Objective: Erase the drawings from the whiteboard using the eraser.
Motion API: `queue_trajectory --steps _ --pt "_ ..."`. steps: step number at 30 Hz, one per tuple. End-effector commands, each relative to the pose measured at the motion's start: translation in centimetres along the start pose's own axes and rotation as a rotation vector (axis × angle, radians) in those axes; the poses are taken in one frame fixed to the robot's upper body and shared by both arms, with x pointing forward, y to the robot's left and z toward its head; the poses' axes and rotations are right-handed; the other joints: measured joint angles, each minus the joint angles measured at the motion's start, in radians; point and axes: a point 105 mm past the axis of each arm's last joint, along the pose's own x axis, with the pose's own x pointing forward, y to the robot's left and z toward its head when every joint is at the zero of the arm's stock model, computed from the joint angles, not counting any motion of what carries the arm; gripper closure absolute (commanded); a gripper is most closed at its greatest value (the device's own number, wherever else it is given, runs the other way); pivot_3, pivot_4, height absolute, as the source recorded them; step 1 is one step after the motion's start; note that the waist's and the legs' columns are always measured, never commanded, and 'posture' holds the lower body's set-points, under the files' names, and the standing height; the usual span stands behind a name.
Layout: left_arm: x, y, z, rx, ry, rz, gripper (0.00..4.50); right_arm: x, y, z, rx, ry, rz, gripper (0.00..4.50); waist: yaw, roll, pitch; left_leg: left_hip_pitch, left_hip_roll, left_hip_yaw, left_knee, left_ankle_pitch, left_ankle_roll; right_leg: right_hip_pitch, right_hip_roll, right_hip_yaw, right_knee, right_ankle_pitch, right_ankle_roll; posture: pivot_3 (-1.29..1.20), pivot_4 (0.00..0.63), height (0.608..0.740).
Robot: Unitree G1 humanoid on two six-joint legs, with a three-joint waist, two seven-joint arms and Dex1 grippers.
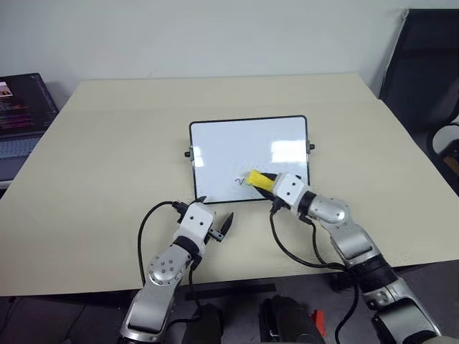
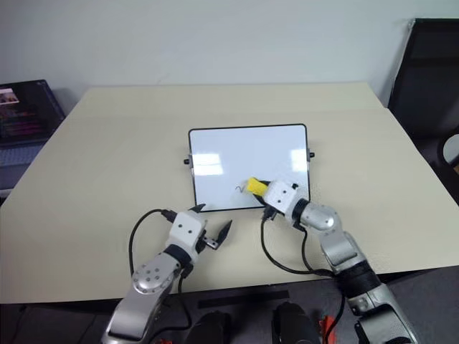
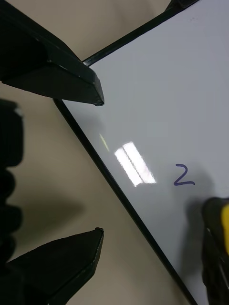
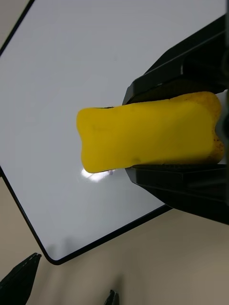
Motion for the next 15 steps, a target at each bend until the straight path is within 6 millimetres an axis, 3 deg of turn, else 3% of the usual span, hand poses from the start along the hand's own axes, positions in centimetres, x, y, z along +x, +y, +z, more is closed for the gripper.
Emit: queue_trajectory --steps 1,8,11,15 --pt "0.1 0.4 1.7 0.021 -0.063 0.021 0.00 1.3 -0.6 1.7 -0.047 -0.071 -0.017 3.20 0.000 0.000 0.000 0.000 0.000 0.000 0.000 0.000 0.000 0.000 0.000 0.000 0.000 0.000 0.000 0.00 0.150 0.740" --pt "0.4 0.6 2.0 0.022 -0.073 0.030 0.00 3.6 -0.2 2.3 -0.086 -0.065 0.002 3.20 0.000 0.000 0.000 0.000 0.000 0.000 0.000 0.000 0.000 0.000 0.000 0.000 0.000 0.000 0.000 0.00 0.150 0.740" --pt "0.5 0.9 2.0 0.025 -0.074 0.039 0.00 3.9 -0.9 2.2 -0.081 -0.039 -0.027 3.20 0.000 0.000 0.000 0.000 0.000 0.000 0.000 0.000 0.000 0.000 0.000 0.000 0.001 0.000 0.000 0.00 0.150 0.740" --pt "0.6 1.0 2.1 0.025 -0.075 0.044 0.00 3.5 0.1 1.0 -0.076 0.013 0.020 3.20 0.000 0.000 0.000 0.000 0.000 0.000 0.000 0.000 0.000 0.000 0.000 0.000 0.001 0.000 0.000 0.00 0.150 0.740"
